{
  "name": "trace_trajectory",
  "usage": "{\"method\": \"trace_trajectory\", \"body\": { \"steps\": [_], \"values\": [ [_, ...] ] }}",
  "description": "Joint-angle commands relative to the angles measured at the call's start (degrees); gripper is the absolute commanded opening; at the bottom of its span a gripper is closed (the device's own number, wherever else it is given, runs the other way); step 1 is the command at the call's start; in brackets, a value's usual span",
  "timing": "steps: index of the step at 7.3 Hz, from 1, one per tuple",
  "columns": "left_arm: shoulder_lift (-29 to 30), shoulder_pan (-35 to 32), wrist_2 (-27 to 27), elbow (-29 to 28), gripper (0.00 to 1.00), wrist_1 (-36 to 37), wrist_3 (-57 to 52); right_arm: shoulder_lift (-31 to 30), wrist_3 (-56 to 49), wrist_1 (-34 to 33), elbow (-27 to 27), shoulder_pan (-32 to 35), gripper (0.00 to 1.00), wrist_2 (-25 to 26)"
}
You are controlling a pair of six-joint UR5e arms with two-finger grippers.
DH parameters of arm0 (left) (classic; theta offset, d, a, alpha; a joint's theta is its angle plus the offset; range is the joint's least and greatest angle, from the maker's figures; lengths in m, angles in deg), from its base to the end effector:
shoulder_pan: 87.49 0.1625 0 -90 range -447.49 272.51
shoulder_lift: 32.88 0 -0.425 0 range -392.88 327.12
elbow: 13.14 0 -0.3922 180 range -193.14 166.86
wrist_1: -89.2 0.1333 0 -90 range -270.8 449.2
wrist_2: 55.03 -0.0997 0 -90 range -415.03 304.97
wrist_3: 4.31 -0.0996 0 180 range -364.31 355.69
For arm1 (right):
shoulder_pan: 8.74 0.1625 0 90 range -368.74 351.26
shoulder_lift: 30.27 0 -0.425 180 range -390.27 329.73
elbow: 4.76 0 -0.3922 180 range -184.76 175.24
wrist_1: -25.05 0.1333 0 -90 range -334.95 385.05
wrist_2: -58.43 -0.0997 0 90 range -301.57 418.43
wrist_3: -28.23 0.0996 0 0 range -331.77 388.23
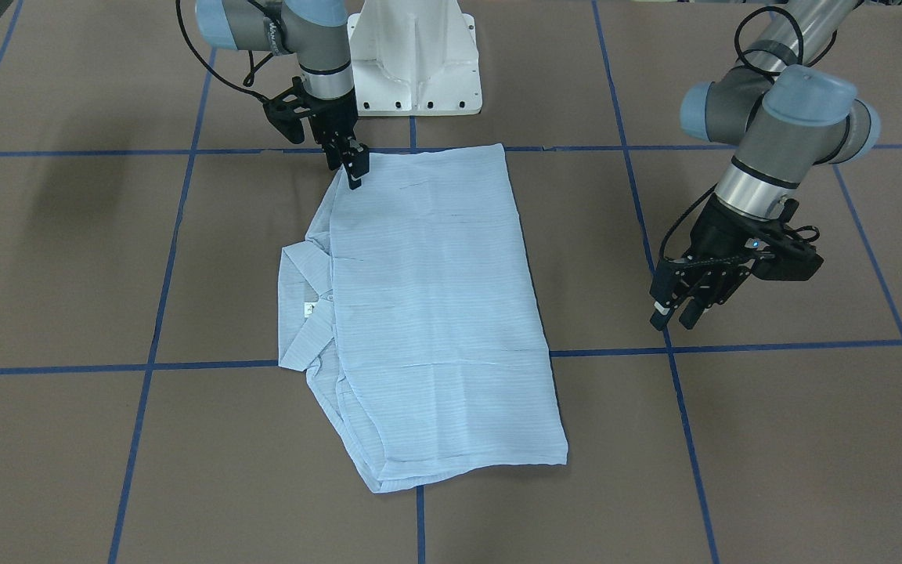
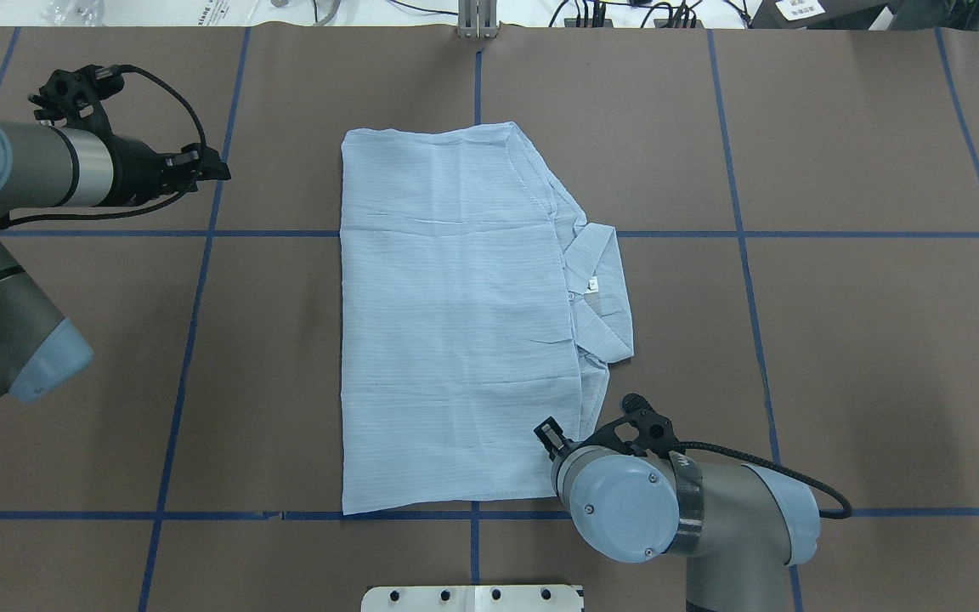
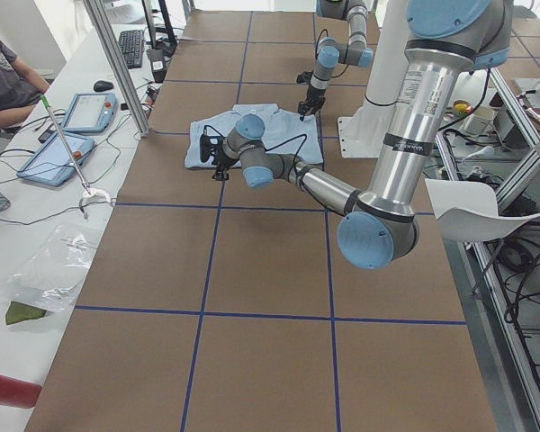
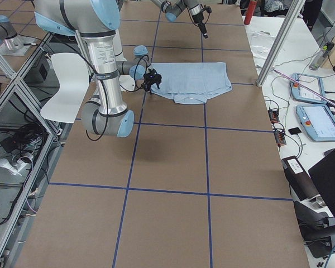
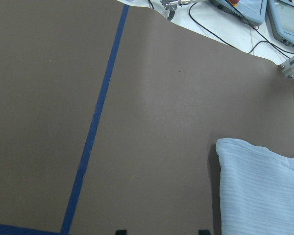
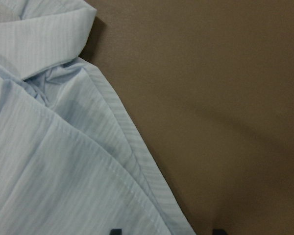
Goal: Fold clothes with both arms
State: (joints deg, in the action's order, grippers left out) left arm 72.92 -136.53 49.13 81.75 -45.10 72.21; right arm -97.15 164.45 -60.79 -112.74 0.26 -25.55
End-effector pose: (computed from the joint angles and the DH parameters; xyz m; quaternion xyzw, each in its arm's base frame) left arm 0.3191 -0.5338 0.3834 0.1878 0.5097 -0.1925 0.8172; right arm -0.5731 -0.2363 0.2944 -0.0767 -0.3796 0.4451 0.8074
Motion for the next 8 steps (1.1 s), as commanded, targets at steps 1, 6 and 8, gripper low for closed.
{"method": "trace_trajectory", "body": {
  "steps": [1,6,8],
  "values": [
    [-0.06,0.00,0.00,0.03,0.58,0.00,0.03,0.17,0.53,0.06,-0.04,-0.12,0.23,-0.13],
    [0.02,0.09,0.00,0.03,0.58,0.00,0.21,-0.01,-0.34,-0.02,-1.00,-0.04,0.00,-0.75],
    [0.02,0.09,0.00,0.12,0.58,0.00,0.21,0.08,-0.26,-0.11,-1.09,-0.30,0.00,-0.66]
  ]
}}
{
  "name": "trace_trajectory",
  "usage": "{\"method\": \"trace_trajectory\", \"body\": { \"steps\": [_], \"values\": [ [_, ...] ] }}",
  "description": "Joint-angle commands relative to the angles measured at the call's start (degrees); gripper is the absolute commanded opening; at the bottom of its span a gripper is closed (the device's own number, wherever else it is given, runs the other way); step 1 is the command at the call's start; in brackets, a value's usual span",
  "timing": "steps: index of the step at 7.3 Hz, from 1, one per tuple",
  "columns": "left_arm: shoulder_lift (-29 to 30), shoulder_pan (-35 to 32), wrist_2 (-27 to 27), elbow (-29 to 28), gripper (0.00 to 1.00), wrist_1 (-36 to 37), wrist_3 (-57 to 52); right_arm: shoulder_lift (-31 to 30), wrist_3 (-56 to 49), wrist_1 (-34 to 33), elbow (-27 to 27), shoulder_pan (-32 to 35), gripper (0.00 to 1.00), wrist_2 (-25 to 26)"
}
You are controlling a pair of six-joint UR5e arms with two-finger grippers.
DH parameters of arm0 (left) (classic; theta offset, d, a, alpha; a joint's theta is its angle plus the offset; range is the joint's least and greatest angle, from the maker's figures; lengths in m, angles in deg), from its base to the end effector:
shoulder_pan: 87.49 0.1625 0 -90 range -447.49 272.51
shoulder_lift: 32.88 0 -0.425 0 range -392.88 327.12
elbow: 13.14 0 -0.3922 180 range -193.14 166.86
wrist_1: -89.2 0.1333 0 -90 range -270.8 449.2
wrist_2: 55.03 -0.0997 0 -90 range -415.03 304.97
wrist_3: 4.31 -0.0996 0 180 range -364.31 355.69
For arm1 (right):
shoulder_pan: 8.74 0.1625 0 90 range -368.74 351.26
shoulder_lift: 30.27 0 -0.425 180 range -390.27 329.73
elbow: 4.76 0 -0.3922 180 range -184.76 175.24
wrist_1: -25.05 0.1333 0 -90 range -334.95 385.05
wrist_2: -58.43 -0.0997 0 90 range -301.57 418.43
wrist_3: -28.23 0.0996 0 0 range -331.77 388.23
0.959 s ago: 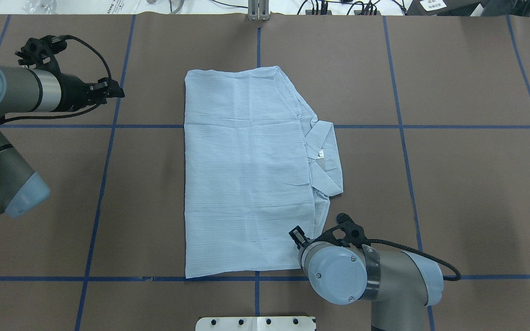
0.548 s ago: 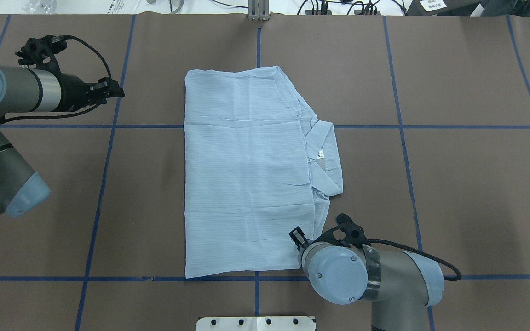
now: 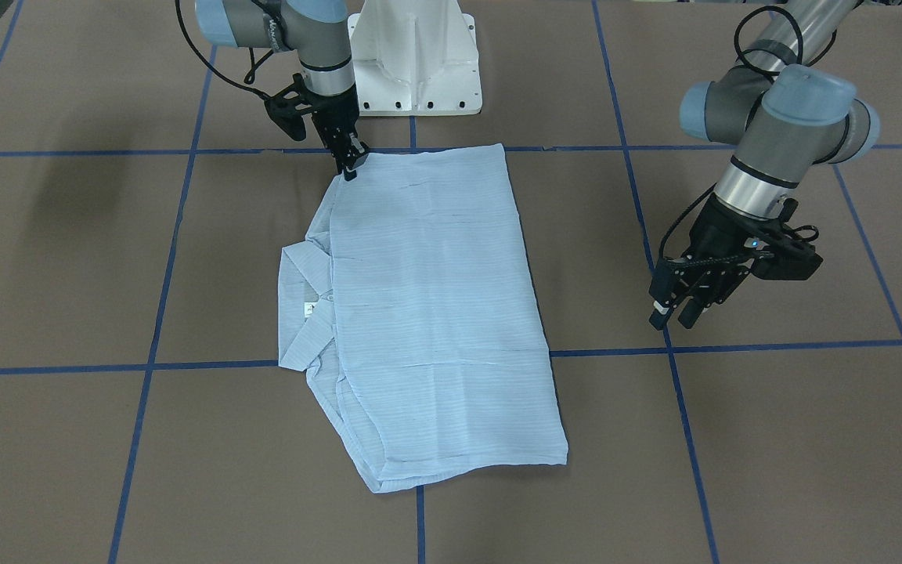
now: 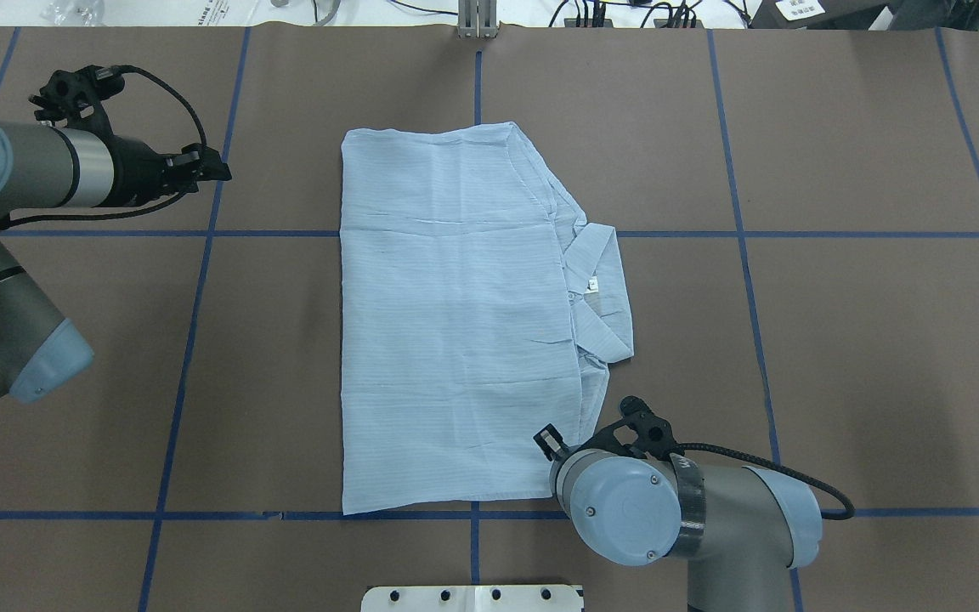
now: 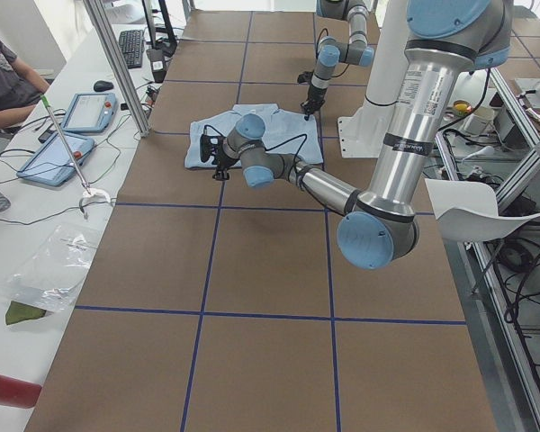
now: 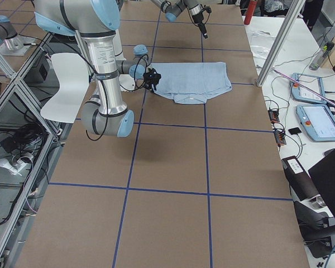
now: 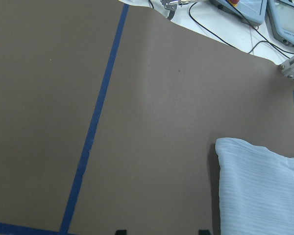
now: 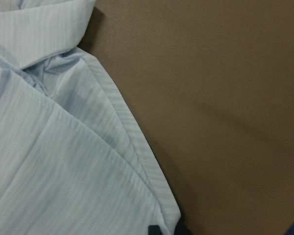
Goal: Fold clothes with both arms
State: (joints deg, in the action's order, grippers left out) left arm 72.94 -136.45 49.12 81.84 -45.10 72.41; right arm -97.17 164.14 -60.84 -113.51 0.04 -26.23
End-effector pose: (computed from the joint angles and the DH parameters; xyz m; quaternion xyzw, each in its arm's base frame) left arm 0.3197 -0.5332 0.3824 0.1871 0.5108 -0.1932 0.8166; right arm -0.5707 -0.2324 0.2890 -0.0835 -0.3833 0.4386 0.8085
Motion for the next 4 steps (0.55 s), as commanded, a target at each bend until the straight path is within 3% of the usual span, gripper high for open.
{"method": "trace_trajectory", "body": {
  "steps": [1,3,4],
  "values": [
    [0.00,0.01,0.00,-0.06,0.58,0.00,0.01,-0.07,0.05,-0.33,-0.77,0.00,0.00,0.02],
    [-0.17,0.01,0.00,0.47,0.58,0.09,0.45,-0.34,0.05,-0.77,-2.25,0.18,0.00,-0.07],
    [0.00,0.44,0.09,1.43,0.58,0.09,6.28,-0.60,0.05,-0.95,-3.22,0.44,0.00,0.02]
  ]
}}
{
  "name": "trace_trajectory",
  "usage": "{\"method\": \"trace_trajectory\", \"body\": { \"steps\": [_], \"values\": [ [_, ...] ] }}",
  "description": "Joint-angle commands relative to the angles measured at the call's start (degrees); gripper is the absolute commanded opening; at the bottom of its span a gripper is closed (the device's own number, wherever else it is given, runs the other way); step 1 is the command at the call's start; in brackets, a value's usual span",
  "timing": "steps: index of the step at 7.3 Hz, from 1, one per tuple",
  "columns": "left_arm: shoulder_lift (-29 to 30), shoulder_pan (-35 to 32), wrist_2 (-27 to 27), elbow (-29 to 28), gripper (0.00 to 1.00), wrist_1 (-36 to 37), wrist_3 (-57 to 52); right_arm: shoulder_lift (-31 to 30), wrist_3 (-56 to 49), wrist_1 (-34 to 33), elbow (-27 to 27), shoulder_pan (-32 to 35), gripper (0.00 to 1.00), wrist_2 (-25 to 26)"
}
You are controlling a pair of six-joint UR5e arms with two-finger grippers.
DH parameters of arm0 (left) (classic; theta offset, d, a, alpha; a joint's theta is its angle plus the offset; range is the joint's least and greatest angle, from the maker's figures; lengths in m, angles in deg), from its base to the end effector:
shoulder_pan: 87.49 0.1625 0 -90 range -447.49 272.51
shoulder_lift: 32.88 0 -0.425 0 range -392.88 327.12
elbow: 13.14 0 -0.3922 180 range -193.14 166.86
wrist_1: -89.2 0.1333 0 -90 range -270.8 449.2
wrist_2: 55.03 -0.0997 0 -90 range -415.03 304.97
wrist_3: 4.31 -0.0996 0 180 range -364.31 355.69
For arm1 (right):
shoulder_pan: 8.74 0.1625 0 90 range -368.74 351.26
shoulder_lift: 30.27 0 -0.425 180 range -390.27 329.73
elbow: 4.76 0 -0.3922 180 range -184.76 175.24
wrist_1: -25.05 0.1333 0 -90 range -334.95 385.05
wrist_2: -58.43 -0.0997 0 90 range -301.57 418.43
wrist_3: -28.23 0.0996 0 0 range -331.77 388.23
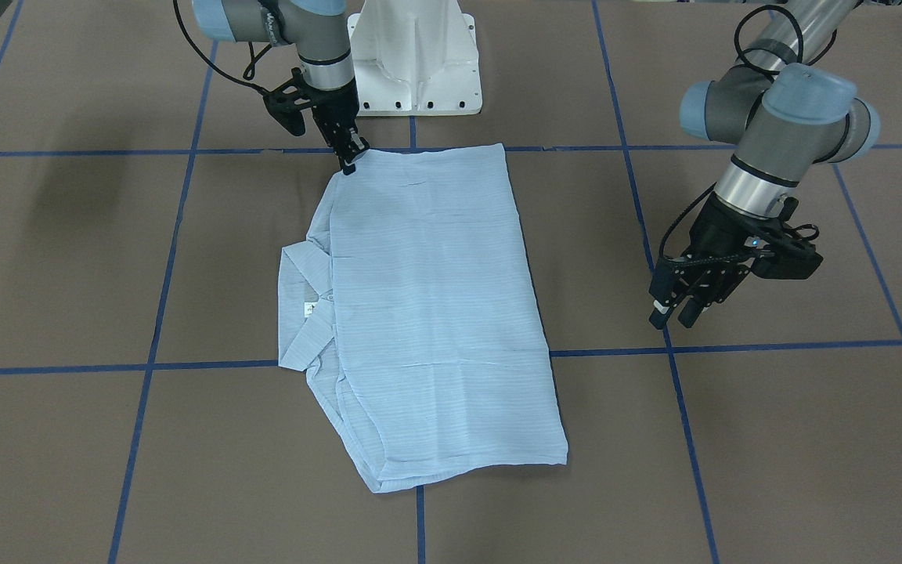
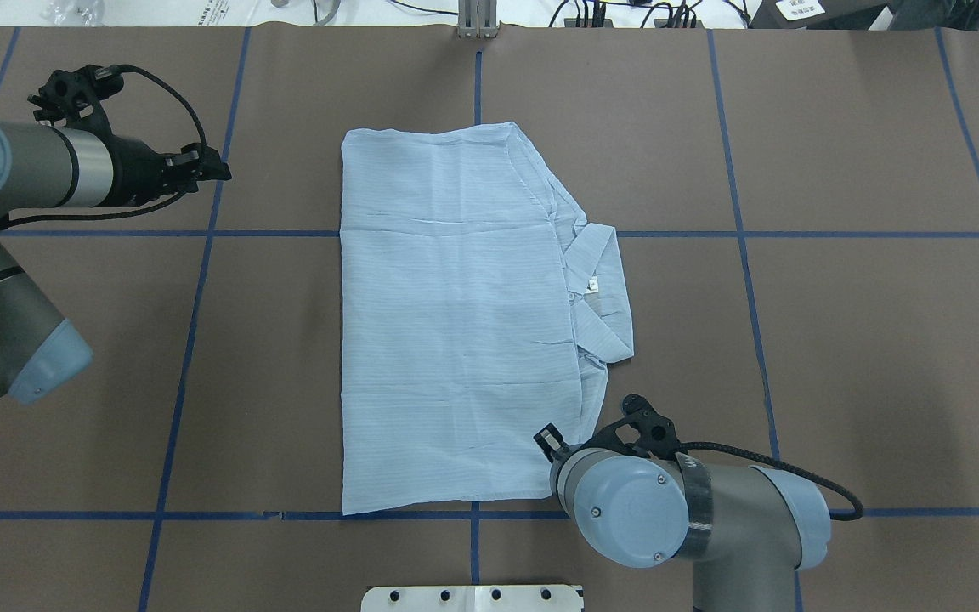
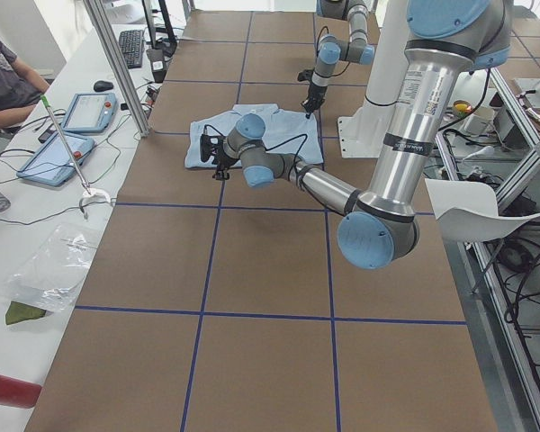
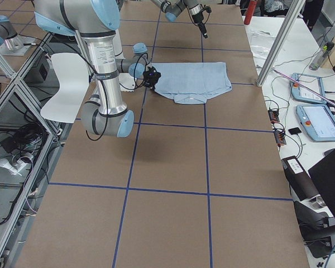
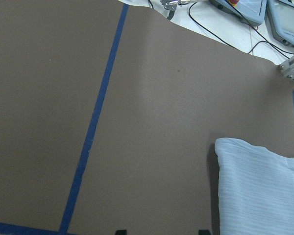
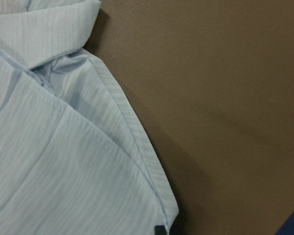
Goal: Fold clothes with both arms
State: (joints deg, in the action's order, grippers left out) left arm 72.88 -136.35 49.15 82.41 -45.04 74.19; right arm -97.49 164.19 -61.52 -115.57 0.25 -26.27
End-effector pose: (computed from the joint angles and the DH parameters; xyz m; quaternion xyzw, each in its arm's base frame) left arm 0.3193 -0.5310 0.3782 0.1803 0.5166 -0.2039 0.8118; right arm -0.5596 -0.2328 0.2786 -0.0861 -0.3914 0.4390 0.8042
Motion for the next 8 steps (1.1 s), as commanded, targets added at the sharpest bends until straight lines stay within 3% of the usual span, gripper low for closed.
{"method": "trace_trajectory", "body": {
  "steps": [1,3,4,6,8],
  "values": [
    [-0.28,2.87,0.24,3.66,0.58,0.03,10.73,-0.38,0.26,-0.36,-1.43,0.07,0.00,0.15],
    [-4.47,13.30,-3.51,11.11,0.58,0.03,25.06,-0.46,0.53,-0.36,-2.49,-1.16,0.00,0.15],
    [-7.72,21.10,-8.93,15.59,0.58,0.03,30.60,-0.64,0.53,-0.53,-2.66,-1.60,0.00,0.32],
    [-8.20,31.15,-16.42,17.22,0.58,4.13,37.84,-0.99,0.53,-0.62,-3.19,-1.69,0.00,0.41],
    [-8.37,38.02,-20.65,17.13,0.58,6.35,40.84,-0.99,0.53,-0.62,-3.19,-1.69,0.00,0.41]
  ]
}}
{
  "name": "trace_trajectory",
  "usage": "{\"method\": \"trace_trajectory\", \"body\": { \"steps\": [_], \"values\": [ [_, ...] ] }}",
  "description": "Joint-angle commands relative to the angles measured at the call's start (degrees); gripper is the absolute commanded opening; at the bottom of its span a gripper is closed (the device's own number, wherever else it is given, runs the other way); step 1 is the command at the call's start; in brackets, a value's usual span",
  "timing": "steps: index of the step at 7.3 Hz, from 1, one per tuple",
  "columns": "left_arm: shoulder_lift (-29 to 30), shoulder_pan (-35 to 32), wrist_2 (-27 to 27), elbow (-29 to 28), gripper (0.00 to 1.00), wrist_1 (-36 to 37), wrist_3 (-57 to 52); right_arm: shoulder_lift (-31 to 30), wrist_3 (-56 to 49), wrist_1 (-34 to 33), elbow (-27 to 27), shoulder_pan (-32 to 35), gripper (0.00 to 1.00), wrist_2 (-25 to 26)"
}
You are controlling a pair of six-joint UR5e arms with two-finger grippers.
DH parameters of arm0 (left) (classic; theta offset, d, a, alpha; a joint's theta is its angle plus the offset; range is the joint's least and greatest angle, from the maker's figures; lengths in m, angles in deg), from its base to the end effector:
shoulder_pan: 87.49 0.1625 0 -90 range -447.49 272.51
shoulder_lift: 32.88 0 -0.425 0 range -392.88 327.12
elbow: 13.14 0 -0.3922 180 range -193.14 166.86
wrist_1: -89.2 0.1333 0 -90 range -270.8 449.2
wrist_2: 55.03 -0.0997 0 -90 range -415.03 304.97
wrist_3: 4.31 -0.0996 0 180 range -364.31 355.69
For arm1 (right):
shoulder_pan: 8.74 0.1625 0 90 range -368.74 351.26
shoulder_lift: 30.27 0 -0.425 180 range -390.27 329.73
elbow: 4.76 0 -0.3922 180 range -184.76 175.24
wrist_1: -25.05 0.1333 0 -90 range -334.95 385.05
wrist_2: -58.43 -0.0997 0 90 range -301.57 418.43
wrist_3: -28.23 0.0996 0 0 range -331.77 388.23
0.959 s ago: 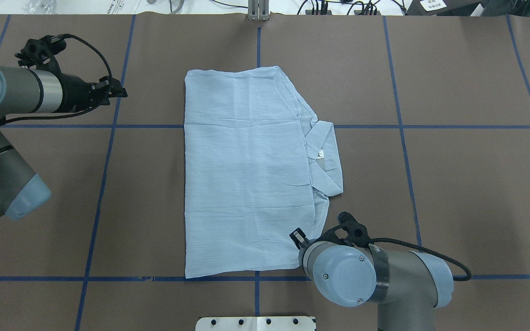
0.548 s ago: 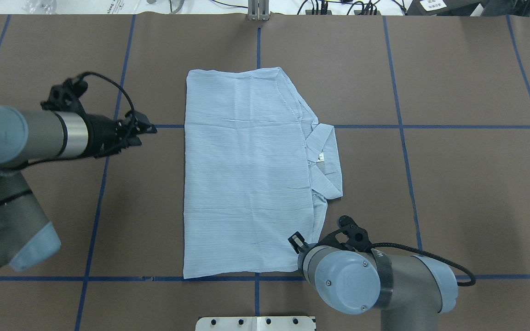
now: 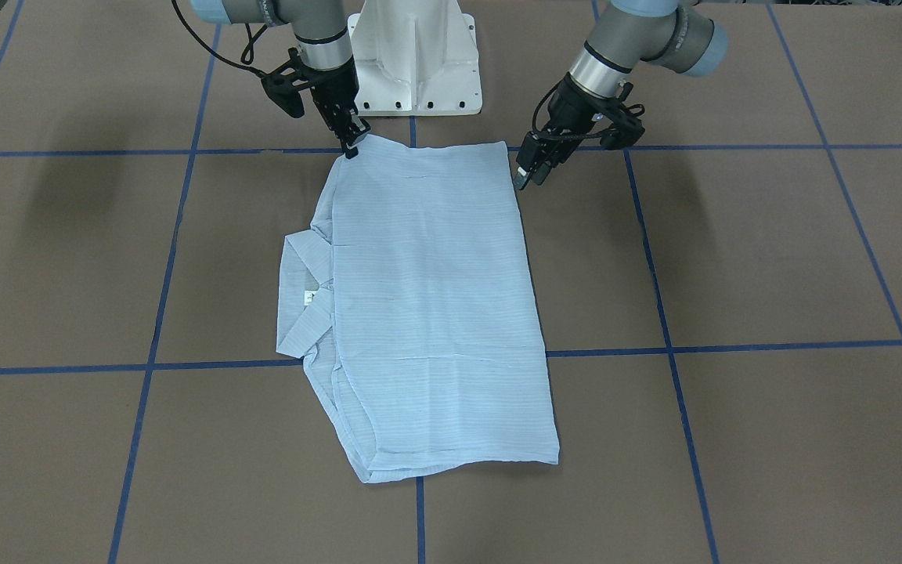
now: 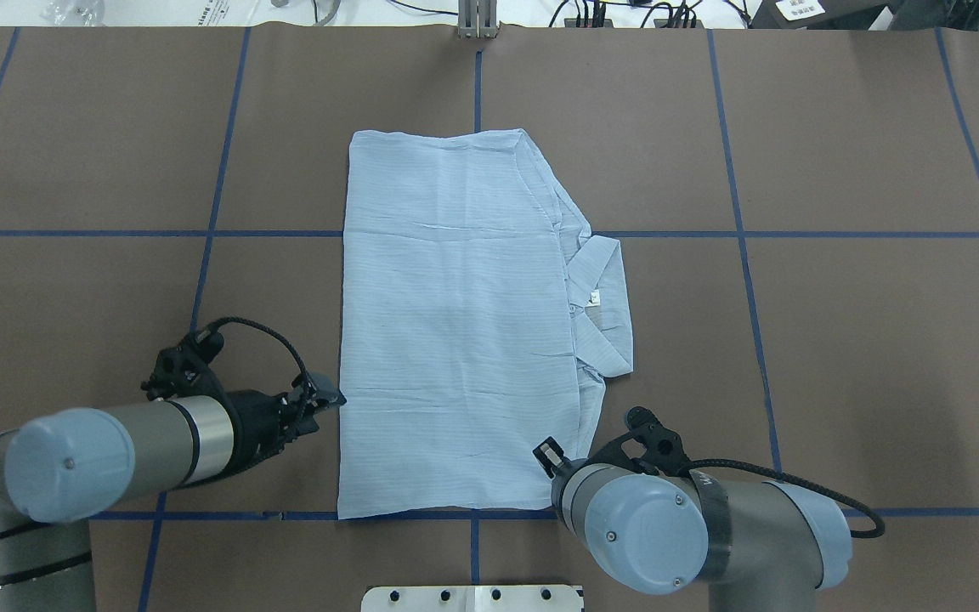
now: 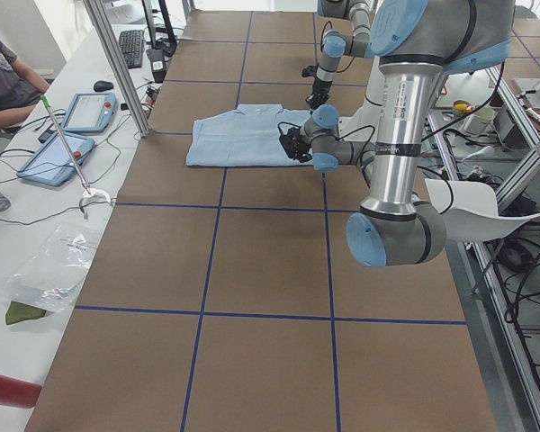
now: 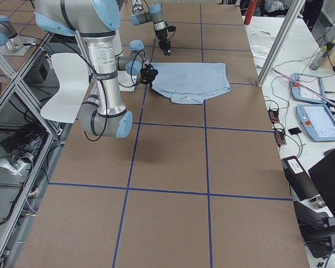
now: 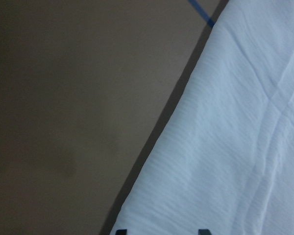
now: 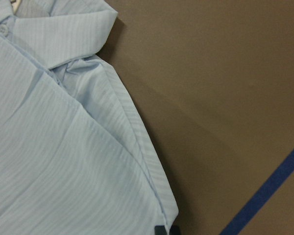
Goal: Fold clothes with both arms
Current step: 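Move the left gripper to the shirt's near edge beside the right gripper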
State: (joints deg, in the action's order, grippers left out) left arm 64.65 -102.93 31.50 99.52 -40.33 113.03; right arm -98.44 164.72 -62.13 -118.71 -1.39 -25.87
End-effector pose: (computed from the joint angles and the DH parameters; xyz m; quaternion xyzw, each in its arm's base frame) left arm 0.4666 -0.2734 0.3275 -0.0345 0.5708 -0.3152 0.7574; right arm -0.5488 -0.2152 0.2667 -0.0950 -0.4024 0.4304 0.8024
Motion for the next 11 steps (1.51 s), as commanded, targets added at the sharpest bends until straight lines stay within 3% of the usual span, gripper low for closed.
{"method": "trace_trajectory", "body": {
  "steps": [1,5,11],
  "values": [
    [0.03,5.85,-3.72,0.19,0.57,2.35,2.37,-0.04,0.00,-0.01,-0.05,-0.06,0.00,0.01],
    [0.03,9.90,-3.99,-0.78,0.55,2.53,3.78,0.05,0.00,-0.01,-0.05,-0.06,0.00,0.01],
    [0.38,10.08,-5.40,-1.30,0.31,2.62,5.00,0.05,0.00,-0.01,-0.05,0.03,0.00,0.01]
  ]
}}
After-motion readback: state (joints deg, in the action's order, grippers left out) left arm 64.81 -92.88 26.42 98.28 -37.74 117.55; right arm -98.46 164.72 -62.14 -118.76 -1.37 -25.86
